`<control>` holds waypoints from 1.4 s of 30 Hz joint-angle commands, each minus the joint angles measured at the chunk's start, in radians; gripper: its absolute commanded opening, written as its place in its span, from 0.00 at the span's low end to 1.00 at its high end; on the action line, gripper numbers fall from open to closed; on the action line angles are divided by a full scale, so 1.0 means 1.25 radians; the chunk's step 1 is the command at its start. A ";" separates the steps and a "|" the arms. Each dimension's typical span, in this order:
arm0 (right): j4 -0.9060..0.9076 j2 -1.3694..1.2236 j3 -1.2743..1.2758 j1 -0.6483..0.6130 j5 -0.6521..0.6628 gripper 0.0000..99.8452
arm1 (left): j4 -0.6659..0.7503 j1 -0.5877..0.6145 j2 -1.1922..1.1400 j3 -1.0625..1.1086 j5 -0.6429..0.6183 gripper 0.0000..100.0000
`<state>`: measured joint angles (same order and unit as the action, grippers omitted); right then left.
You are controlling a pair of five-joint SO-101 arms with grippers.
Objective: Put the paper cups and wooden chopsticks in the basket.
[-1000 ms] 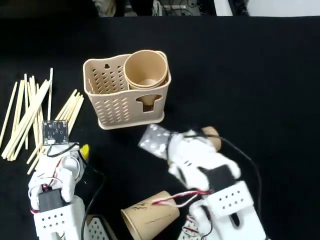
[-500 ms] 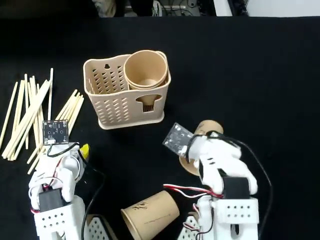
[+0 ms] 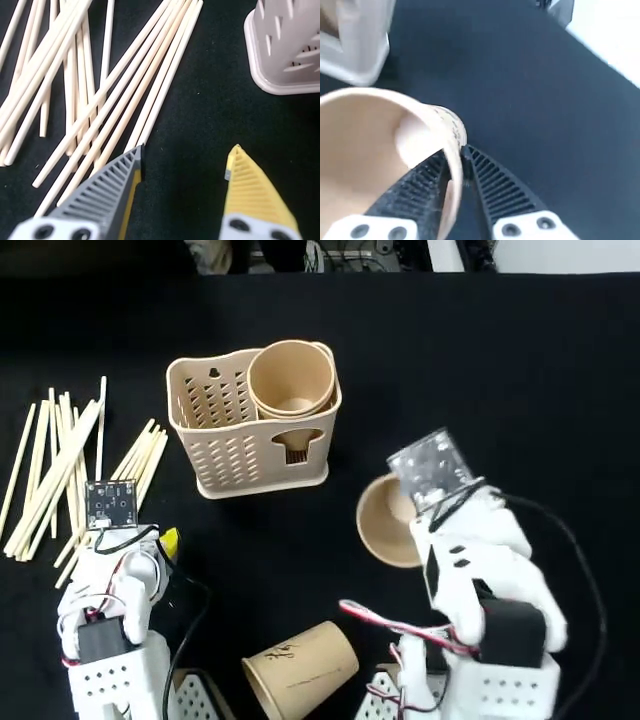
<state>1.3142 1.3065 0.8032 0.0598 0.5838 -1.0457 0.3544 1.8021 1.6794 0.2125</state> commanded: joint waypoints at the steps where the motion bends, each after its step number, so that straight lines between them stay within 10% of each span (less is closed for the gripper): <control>1: 0.036 -0.046 -0.229 -0.091 -0.107 0.01 | 0.009 -0.002 0.002 0.015 0.006 0.27; 18: -0.081 -0.624 -0.780 -0.355 -0.250 0.01 | 0.010 -0.001 0.002 0.015 0.006 0.27; 35: 0.000 -0.806 -0.857 -0.313 -0.243 0.02 | 0.011 -0.001 0.002 0.015 0.006 0.27; 42: 0.011 -0.818 -0.850 -0.323 -0.193 0.26 | 0.010 -0.001 0.002 0.015 0.006 0.27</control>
<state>1.3249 0.2831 -0.2202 -0.3452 0.3122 -1.0457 0.3544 1.8021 1.6794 0.2125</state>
